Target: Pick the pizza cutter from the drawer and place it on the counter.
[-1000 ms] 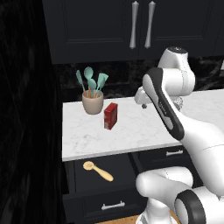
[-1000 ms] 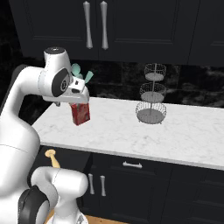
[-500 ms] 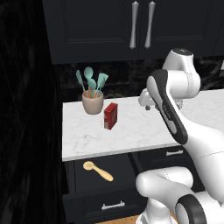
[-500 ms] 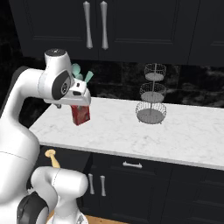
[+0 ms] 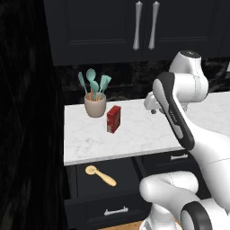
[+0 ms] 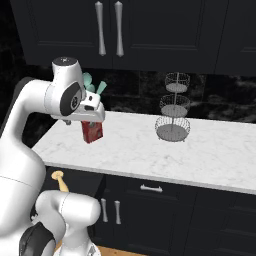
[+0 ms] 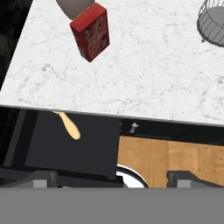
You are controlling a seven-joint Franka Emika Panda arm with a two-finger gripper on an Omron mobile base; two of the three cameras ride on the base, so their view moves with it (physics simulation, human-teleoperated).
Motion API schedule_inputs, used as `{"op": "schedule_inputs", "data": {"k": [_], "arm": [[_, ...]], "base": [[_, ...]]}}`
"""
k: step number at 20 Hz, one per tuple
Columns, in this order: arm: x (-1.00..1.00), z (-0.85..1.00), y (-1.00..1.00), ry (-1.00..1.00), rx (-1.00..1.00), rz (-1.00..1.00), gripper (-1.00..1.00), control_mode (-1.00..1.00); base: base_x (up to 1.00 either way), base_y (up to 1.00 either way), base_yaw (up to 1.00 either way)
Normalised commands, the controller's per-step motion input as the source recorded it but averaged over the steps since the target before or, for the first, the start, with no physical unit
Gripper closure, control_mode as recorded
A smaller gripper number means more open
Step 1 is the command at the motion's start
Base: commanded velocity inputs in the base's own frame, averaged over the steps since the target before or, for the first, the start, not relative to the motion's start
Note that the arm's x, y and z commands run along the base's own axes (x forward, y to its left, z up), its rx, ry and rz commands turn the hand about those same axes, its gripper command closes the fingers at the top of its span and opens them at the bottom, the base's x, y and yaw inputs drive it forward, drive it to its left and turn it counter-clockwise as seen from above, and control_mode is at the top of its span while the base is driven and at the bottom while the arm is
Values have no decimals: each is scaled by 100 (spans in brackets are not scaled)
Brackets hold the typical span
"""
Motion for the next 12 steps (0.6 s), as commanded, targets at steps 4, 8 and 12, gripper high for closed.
{"op": "schedule_inputs", "data": {"k": [4, 8, 12], "arm": [[0, 0, 0, 0, 0, 0, -100, -100], [0, 0, 0, 0, 0, 0, -100, -100], [-2, 0, 0, 0, 0, 0, -100, 100]], "base": [[0, 0, 0], [0, 0, 0], [-12, -25, -2]]}}
